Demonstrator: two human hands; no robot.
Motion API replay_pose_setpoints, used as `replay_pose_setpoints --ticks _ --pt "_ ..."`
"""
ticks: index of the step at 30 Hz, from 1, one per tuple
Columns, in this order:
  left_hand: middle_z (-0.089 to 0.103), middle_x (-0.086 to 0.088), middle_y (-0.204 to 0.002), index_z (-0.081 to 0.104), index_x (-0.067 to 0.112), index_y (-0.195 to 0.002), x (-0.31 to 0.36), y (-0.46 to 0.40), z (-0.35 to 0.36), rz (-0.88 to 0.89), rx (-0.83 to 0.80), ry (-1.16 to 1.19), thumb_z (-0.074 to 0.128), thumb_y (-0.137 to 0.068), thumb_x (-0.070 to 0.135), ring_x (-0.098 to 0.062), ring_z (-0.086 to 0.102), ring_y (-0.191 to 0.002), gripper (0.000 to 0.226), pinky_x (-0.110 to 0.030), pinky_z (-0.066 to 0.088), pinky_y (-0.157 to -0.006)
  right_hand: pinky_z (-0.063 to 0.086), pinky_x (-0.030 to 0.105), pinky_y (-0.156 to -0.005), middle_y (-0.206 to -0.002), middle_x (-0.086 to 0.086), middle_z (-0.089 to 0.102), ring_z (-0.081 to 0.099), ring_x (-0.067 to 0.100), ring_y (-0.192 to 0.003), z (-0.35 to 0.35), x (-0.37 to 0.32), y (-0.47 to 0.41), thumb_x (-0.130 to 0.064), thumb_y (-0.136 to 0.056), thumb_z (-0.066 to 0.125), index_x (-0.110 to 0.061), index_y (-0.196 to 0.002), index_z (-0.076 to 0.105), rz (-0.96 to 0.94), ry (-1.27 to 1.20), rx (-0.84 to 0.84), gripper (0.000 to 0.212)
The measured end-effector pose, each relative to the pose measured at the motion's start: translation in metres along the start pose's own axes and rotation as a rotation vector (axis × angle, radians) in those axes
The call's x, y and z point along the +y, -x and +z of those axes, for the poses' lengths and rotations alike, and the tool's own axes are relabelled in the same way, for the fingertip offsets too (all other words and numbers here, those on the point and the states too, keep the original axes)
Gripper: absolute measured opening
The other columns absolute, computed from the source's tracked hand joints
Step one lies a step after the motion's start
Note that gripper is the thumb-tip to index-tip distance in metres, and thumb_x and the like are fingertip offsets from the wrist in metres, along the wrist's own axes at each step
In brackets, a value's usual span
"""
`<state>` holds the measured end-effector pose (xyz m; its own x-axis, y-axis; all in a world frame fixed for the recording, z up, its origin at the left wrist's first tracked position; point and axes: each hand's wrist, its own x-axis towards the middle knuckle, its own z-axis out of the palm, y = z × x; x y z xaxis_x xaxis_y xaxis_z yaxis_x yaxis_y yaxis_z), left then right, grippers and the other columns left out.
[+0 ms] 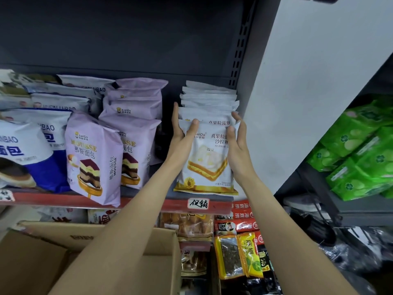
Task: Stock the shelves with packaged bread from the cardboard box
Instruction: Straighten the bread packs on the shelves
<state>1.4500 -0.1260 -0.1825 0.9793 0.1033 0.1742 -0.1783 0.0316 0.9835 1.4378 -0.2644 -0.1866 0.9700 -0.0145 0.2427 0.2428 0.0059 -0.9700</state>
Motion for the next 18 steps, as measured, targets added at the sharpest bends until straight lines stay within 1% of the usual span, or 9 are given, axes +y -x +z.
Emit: replay_pose_setpoints --ticks 2,4,7,10,12,13,15,17,18 --pt "0.032 0.022 -0.14 0.005 0.036 -0.151 -0.002 -0.003 0.004 0.009 0.027 0.0 0.044 -0.1 0.031 0.019 0.038 -0.112 0.064 0.007 0.032 -0.081 0.047 0.023 -0.099 -0.14 -0.011 0.043 0.051 -0.003 -0.119 0.002 0.002 -0.004 -0.035 -0.102 0.029 -0.035 -0.136 0.032 -0.019 0.005 0.029 0.033" --pt "0.033 0.02 -0.142 0.005 0.038 -0.151 -0.002 -0.006 0.006 -0.005 0.051 0.0 0.044 -0.099 0.033 0.013 0.038 -0.116 0.064 0.008 0.031 -0.079 0.046 0.026 -0.1 -0.14 -0.01 0.044 0.052 0.001 -0.12 0.001 0.003 -0.009 -0.038 -0.101 0.033 -0.04 -0.135 0.031 -0.007 -0.025 0.024 0.034" --pt "0.027 0.013 -0.152 0.003 0.038 -0.15 -0.001 -0.009 0.005 -0.018 0.039 0.031 0.045 -0.099 0.032 0.006 0.035 -0.124 0.066 0.007 0.033 -0.081 0.048 0.023 -0.096 -0.14 -0.016 0.04 0.053 -0.001 -0.118 0.0 0.004 -0.015 -0.036 -0.099 0.042 -0.047 -0.139 0.024 0.028 -0.127 -0.008 0.044" --pt "0.026 0.017 -0.15 0.001 0.039 -0.15 -0.003 -0.009 0.007 -0.005 0.004 0.019 0.045 -0.099 0.03 0.013 0.04 -0.118 0.068 0.003 0.036 -0.085 0.046 0.036 -0.103 -0.15 -0.009 0.034 0.051 0.009 -0.125 -0.004 0.007 -0.015 -0.037 -0.097 0.048 -0.049 -0.143 0.02 0.044 -0.178 -0.033 0.055" --pt "0.025 0.022 -0.146 -0.001 0.041 -0.149 -0.002 -0.008 0.009 -0.001 -0.024 -0.018 0.045 -0.099 0.034 0.017 0.038 -0.114 0.068 0.002 0.034 -0.085 0.045 0.042 -0.103 -0.151 -0.007 0.034 0.05 0.014 -0.127 -0.008 0.009 -0.015 -0.04 -0.093 0.051 -0.05 -0.143 0.019 0.047 -0.201 -0.028 0.061" --pt "0.025 0.023 -0.145 -0.001 0.042 -0.149 -0.002 -0.009 0.009 -0.006 -0.033 -0.022 0.044 -0.099 0.036 0.014 0.037 -0.117 0.068 0.0 0.033 -0.088 0.045 0.043 -0.103 -0.151 -0.007 0.033 0.05 0.014 -0.127 -0.01 0.009 -0.016 -0.041 -0.091 0.052 -0.051 -0.143 0.017 0.05 -0.201 -0.037 0.063" --pt "0.029 0.027 -0.14 -0.001 0.046 -0.148 -0.003 -0.009 0.004 -0.027 -0.04 -0.019 0.044 -0.098 0.043 0.008 0.037 -0.122 0.068 -0.013 0.034 -0.1 0.044 0.044 -0.104 -0.152 -0.008 0.03 0.049 0.014 -0.128 -0.011 0.009 -0.018 -0.042 -0.09 0.054 -0.052 -0.143 0.013 0.061 -0.191 -0.056 0.068" --pt "0.034 0.033 -0.134 0.0 0.052 -0.145 -0.005 -0.01 -0.001 -0.058 -0.052 -0.026 0.047 -0.092 0.054 0.006 0.043 -0.119 0.071 -0.026 0.035 -0.107 0.043 0.045 -0.105 -0.153 -0.009 0.029 0.048 0.014 -0.129 -0.012 0.008 -0.02 -0.042 -0.089 0.055 -0.051 -0.145 0.009 0.072 -0.189 -0.07 0.073" --pt "0.035 0.037 -0.129 0.0 0.052 -0.145 -0.007 -0.011 -0.002 -0.074 -0.058 -0.026 0.046 -0.087 0.058 0.009 0.045 -0.114 0.074 -0.027 0.036 -0.107 0.042 0.046 -0.106 -0.154 -0.009 0.028 0.047 0.014 -0.13 -0.013 0.008 -0.022 -0.042 -0.089 0.055 -0.051 -0.145 0.007 0.072 -0.178 -0.081 0.074"
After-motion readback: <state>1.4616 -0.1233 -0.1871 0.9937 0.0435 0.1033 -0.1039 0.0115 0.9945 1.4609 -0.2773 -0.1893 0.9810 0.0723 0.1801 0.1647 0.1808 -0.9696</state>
